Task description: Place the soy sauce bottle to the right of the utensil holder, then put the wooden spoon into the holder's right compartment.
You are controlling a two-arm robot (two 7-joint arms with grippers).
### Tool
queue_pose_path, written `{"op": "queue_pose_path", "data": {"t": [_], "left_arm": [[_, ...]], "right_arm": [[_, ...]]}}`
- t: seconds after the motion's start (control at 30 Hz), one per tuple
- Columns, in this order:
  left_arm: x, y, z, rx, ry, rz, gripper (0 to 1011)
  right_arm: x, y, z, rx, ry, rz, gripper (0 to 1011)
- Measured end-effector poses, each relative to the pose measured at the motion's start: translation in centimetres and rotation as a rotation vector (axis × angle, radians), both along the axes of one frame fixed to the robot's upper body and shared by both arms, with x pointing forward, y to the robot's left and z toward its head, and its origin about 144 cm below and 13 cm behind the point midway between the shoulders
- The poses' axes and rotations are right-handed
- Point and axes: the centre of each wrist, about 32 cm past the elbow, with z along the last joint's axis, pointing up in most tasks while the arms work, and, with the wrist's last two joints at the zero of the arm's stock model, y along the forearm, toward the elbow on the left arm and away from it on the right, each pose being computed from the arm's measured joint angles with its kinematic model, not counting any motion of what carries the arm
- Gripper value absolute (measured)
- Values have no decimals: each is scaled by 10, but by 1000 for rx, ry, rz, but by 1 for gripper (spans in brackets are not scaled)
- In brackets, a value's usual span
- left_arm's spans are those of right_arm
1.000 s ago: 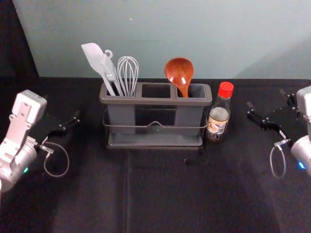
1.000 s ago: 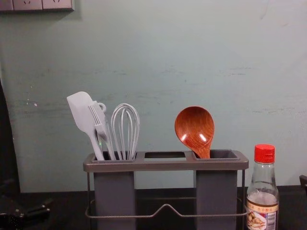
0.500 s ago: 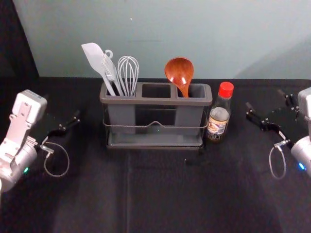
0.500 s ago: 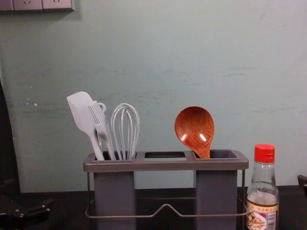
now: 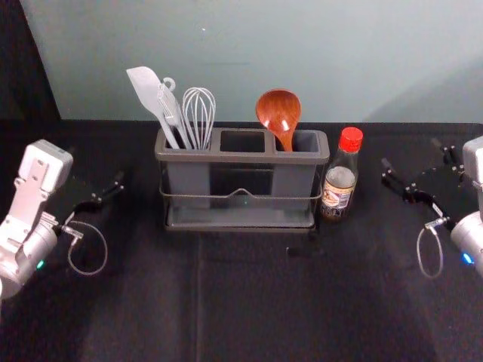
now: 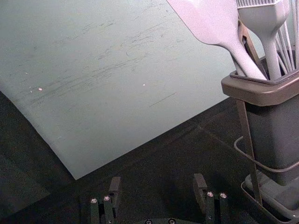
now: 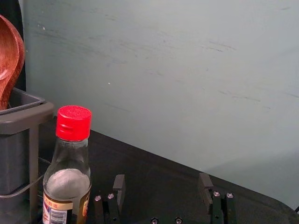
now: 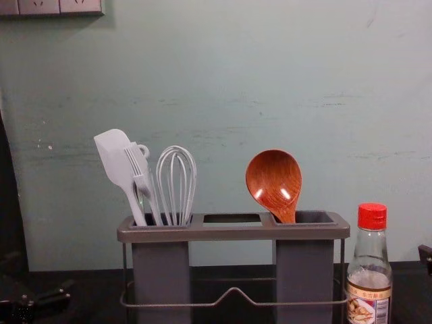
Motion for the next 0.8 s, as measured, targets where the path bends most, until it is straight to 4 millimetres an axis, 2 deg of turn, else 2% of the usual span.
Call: {"op": "queue_pose_path", "data": {"t": [0.8], "left_arm": [[0, 0, 0, 0, 0, 0, 1000]], "right_arm": [[0, -1, 0, 0, 2, -1, 1003]]}}
